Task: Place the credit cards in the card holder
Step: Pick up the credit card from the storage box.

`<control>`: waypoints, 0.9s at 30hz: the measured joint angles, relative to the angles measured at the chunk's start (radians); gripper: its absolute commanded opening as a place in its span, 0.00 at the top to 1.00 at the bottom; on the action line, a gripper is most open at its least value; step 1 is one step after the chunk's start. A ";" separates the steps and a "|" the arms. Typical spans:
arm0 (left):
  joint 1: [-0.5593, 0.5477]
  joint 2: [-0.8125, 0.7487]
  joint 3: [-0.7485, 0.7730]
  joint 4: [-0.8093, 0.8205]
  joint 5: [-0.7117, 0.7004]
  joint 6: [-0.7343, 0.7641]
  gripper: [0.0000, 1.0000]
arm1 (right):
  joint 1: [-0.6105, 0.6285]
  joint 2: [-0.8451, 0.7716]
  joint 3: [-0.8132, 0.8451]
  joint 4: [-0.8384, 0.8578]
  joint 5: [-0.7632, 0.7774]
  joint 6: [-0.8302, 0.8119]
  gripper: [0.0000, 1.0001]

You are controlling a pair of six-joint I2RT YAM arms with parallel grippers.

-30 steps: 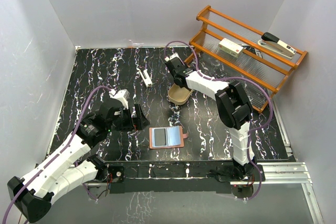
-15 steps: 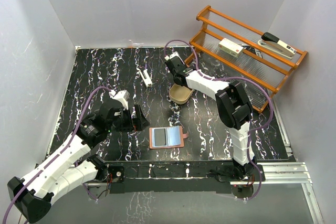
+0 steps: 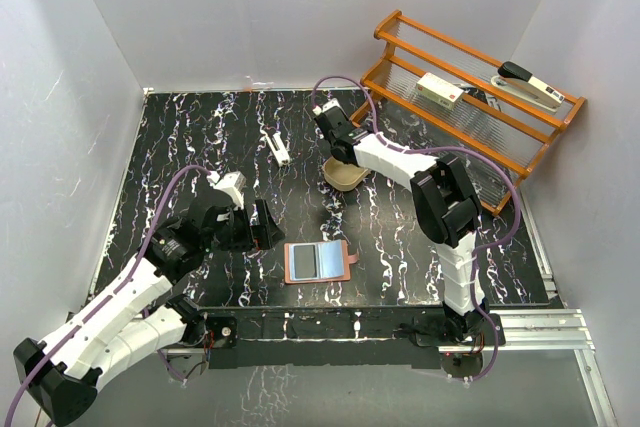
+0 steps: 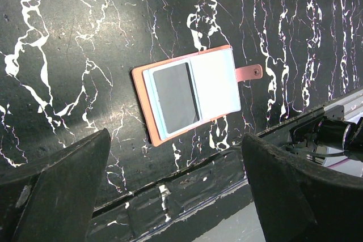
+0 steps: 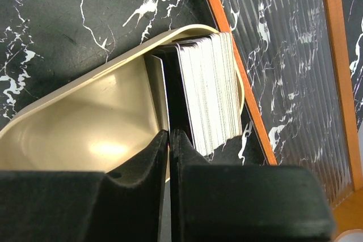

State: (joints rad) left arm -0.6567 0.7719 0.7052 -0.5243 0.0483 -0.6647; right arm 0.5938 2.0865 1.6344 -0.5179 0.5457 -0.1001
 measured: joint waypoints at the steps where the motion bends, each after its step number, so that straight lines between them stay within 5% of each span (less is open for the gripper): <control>1: 0.000 0.001 0.000 0.000 0.000 0.000 0.01 | 0.000 0.000 0.002 -0.004 -0.003 0.001 0.97; 16: 0.000 0.007 -0.014 0.008 0.004 -0.016 0.02 | -0.001 -0.045 0.011 -0.071 -0.085 0.055 1.00; 27: 0.000 -0.008 -0.091 0.087 0.064 -0.121 0.08 | -0.001 -0.332 -0.113 -0.087 -0.283 0.162 1.00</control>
State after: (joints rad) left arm -0.6567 0.7635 0.6140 -0.4374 0.1120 -0.7860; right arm 0.5926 1.7546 1.5219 -0.6044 0.2626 0.0620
